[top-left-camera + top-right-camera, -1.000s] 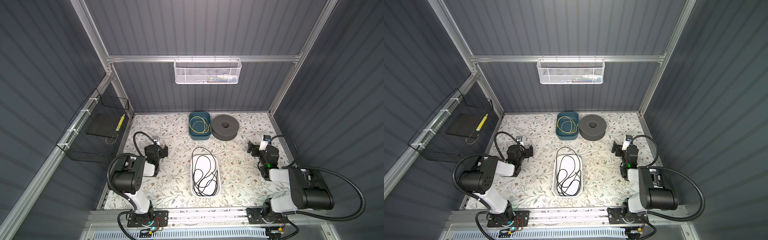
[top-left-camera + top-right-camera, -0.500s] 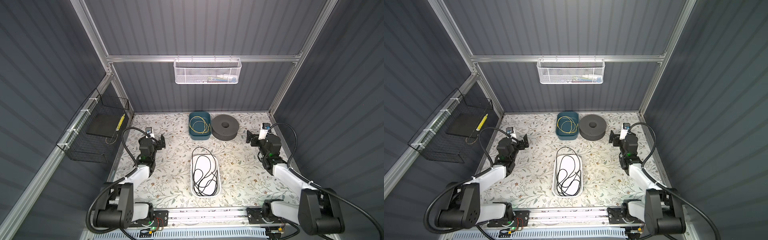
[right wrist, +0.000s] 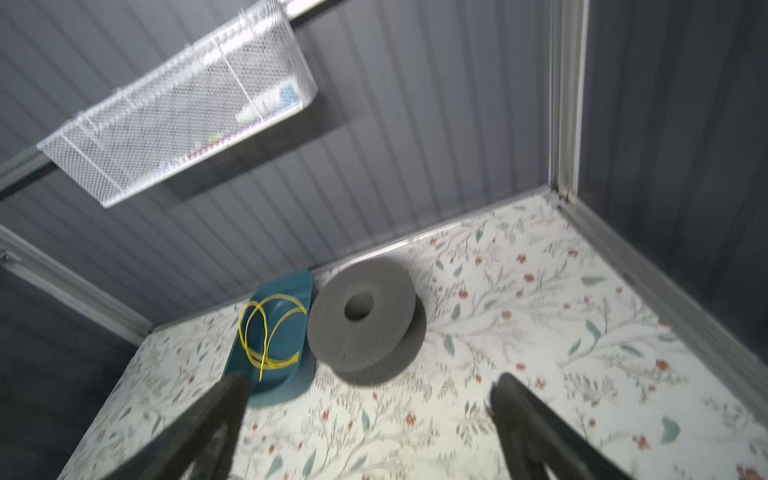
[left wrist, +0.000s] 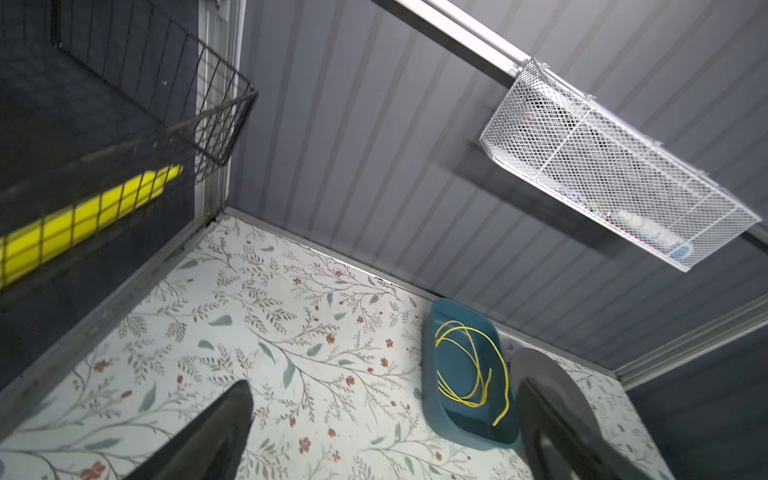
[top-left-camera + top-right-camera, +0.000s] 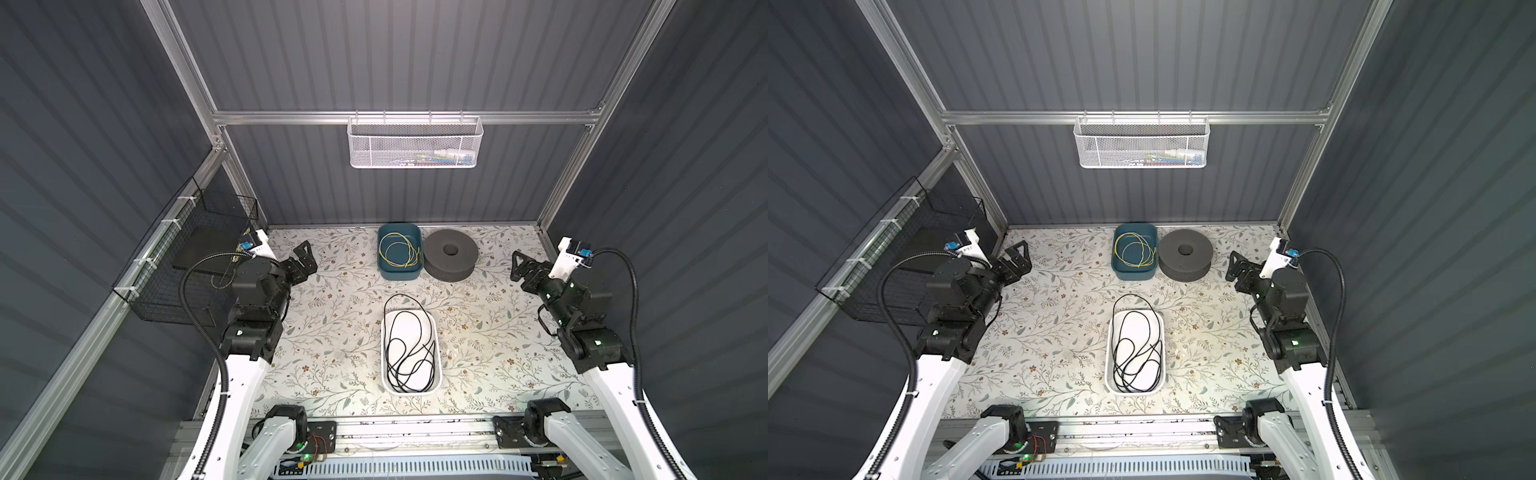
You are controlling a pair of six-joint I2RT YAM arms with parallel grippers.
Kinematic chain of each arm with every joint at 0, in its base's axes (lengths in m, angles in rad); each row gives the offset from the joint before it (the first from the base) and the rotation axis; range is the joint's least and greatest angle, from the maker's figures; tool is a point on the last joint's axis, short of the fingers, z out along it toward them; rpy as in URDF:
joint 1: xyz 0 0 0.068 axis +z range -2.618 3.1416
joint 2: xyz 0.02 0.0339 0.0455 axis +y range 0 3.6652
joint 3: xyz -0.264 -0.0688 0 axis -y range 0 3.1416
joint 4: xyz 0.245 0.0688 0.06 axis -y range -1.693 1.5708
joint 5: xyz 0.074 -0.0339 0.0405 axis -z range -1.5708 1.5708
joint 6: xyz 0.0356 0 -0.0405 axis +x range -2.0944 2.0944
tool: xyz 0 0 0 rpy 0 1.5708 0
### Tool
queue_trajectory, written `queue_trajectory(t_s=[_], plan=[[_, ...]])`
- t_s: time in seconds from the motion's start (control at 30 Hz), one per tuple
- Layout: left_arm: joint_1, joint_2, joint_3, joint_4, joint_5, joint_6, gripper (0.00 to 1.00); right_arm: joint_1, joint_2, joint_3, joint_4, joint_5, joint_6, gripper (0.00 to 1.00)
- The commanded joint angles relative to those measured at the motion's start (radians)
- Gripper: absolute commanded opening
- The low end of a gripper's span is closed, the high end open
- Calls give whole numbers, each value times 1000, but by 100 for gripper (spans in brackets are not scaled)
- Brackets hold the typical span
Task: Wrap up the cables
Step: 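Move the left and right grippers toward the white tub of black cable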
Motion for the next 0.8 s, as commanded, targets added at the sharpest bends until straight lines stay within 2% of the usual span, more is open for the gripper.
queue_trajectory(t_s=[0.0,0.07,0.13,0.3,0.4,0.47,0.53,0.63,0.77], plan=[[7,-86,-96,-140,59,-119,99,0,45,29,-274,-123,53,80],[7,-116,-111,-183,77,-119,99,3,59,33,-348,-142,38,73],[7,-129,-125,-226,96,-145,100,10,54,14,-392,-141,46,72],[7,-135,-248,-121,371,-174,99,53,9,-66,-401,-143,84,70],[6,-119,-336,-25,496,-223,98,98,16,-71,-416,-166,104,67],[6,-116,-393,59,566,-267,79,149,28,-69,-437,-147,113,57],[6,-139,-457,131,592,-337,76,213,54,-56,-471,-118,117,51],[6,-213,-549,185,579,-422,80,318,86,-57,-493,-74,149,43],[6,-292,-573,99,554,-410,81,442,121,-57,-508,-9,208,41]])
